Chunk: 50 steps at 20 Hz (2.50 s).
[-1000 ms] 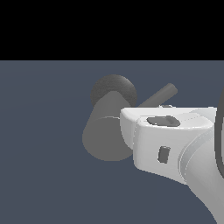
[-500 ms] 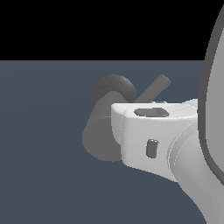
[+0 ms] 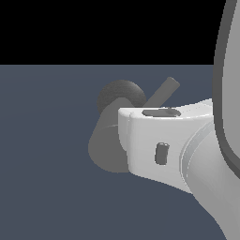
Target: Turn on the faucet by rotating a designated handle.
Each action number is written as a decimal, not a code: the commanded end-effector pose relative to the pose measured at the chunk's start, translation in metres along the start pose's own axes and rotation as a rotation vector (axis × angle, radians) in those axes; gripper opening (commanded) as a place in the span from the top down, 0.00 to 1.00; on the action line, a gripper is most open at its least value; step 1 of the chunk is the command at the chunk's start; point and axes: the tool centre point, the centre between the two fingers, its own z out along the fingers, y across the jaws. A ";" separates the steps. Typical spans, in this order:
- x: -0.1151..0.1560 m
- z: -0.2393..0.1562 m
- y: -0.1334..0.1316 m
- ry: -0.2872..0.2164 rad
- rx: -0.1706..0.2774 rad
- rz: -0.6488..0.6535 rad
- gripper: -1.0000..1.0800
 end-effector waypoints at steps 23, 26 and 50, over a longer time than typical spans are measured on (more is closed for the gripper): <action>-0.055 0.005 0.043 -0.097 0.003 -0.002 1.00; -0.062 0.005 0.048 -0.109 0.003 -0.003 1.00; -0.033 0.004 0.075 -0.002 -0.004 -0.031 1.00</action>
